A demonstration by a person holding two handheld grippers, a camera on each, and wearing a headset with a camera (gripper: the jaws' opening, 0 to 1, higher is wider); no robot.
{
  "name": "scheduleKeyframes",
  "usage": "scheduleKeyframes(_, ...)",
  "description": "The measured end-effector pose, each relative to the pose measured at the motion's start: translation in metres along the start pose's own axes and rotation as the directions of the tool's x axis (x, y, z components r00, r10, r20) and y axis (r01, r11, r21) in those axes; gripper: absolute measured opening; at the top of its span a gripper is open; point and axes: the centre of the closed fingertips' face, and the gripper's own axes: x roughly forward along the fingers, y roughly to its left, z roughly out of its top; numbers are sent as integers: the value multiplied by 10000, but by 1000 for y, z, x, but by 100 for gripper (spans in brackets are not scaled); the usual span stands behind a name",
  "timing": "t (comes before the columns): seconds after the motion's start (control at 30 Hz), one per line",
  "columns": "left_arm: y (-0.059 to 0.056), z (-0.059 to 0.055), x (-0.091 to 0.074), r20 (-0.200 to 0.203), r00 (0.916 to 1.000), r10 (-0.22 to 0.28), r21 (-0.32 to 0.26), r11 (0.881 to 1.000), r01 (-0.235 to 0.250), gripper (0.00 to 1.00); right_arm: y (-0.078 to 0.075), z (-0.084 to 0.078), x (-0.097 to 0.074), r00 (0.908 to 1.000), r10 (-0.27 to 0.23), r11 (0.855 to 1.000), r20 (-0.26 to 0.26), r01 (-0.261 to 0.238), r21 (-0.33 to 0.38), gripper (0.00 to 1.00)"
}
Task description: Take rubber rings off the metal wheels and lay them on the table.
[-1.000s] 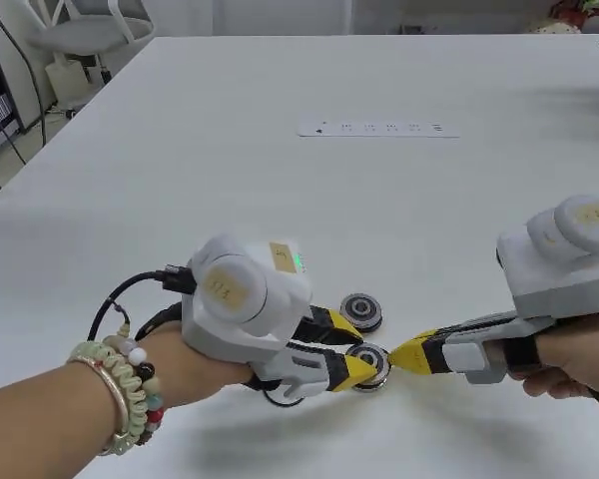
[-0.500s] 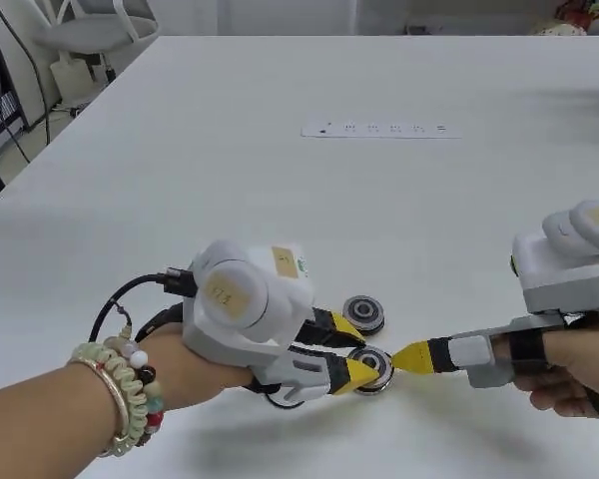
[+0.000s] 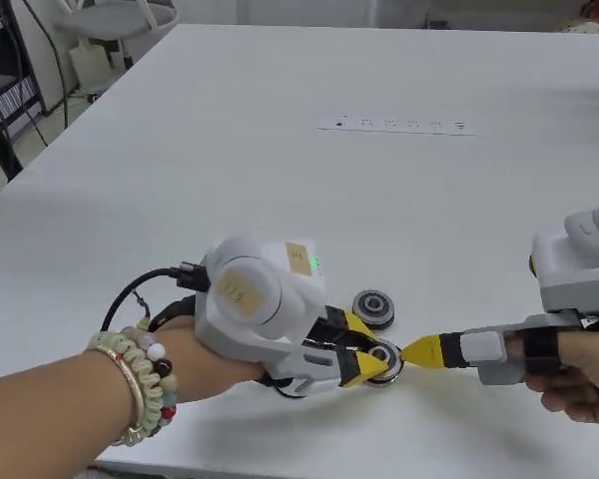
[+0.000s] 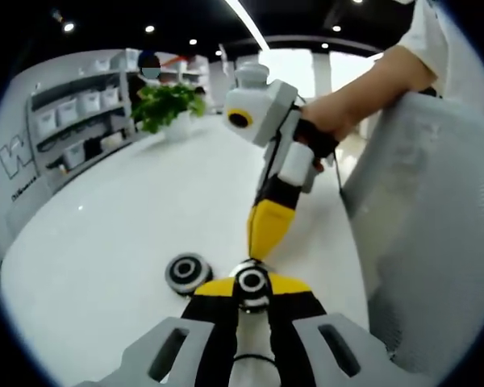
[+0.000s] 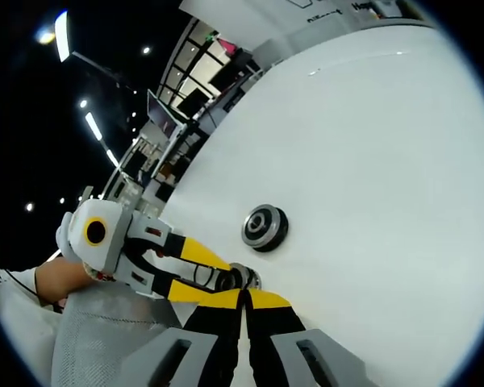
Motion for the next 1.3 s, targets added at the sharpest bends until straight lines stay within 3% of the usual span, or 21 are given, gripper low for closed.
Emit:
scheduleKeyframes(0.37,0,0,1,-22,10000,57,-63,10000,-57,14,3,0,0,10000,86,9997,11,-86,210,0)
scheduleKeyframes(1.03,-2,0,3,59,9999,84,-39,10000,-84,14,12,0,3,9994,336,9990,-122,-339,-277,0)
scheduleKeyframes(1.13,-2,1,3,81,9999,78,-38,10000,-77,14,24,4,6,9959,903,9950,96,-898,-425,0)
scheduleKeyframes(1.17,-2,1,4,82,9999,100,-37,9999,-99,14,39,7,5,9840,1771,9830,202,-1758,-534,0)
scheduleKeyframes(1.2,-2,1,4,78,9999,119,-56,9999,-119,14,43,10,6,9826,1817,9833,374,-1813,-146,0)
scheduleKeyframes(1.23,-2,1,4,69,9999,118,-50,9999,-117,14,25,4,9,9980,625,9935,-89,-631,-949,0)
scheduleKeyframes(1.27,-2,1,4,55,9999,115,-30,9999,-115,14,24,4,10,9987,500,9906,-136,-513,-1267,0)
scheduleKeyframes(1.3,-2,1,4,50,9999,114,-34,9999,-113,14,27,3,11,9977,658,9919,-174,-673,-1079,0)
